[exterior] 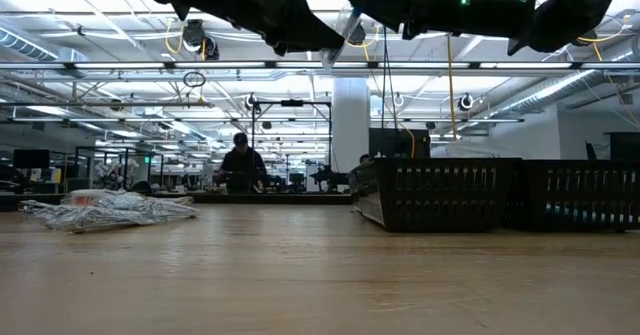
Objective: Pick & Place Travel size toiletries
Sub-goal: Put the blue toothbrush into the bottom right black basket
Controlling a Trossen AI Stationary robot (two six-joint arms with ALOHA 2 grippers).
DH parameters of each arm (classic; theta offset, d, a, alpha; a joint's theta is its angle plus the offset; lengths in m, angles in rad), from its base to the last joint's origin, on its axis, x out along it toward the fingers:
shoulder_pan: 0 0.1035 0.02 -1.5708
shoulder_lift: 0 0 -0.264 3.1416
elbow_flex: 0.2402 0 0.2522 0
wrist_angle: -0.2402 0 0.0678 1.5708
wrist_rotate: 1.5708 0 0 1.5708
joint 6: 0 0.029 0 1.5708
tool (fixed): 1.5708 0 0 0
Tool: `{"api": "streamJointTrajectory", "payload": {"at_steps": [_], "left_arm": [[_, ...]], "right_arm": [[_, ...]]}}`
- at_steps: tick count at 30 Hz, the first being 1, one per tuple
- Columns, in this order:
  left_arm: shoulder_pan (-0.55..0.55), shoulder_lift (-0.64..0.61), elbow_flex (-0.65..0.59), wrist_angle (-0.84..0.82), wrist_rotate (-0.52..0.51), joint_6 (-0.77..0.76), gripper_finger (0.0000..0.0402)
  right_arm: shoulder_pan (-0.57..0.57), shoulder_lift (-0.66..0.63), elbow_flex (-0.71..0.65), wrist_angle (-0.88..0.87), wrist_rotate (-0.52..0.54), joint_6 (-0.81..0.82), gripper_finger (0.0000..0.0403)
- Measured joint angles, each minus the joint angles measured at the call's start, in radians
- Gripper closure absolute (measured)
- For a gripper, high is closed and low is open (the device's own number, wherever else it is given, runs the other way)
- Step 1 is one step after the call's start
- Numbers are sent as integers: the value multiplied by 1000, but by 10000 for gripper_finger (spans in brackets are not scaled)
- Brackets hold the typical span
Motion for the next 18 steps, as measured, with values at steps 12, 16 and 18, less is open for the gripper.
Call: {"api": "streamJointTrajectory", "payload": {"at_steps": [12, 16, 18], "left_arm": [[-29, 0, 23, -30, -76, -98, 302], [-55, -2, 46, -97, -132, -103, 230], [-65, -7, 53, -115, -140, -94, 194]], "right_arm": [[2, -85, 0, -132, 83, -11, 387], [-1, -200, -2, -325, 126, 34, 387], [0, -260, -2, -437, 151, 65, 387]]}}
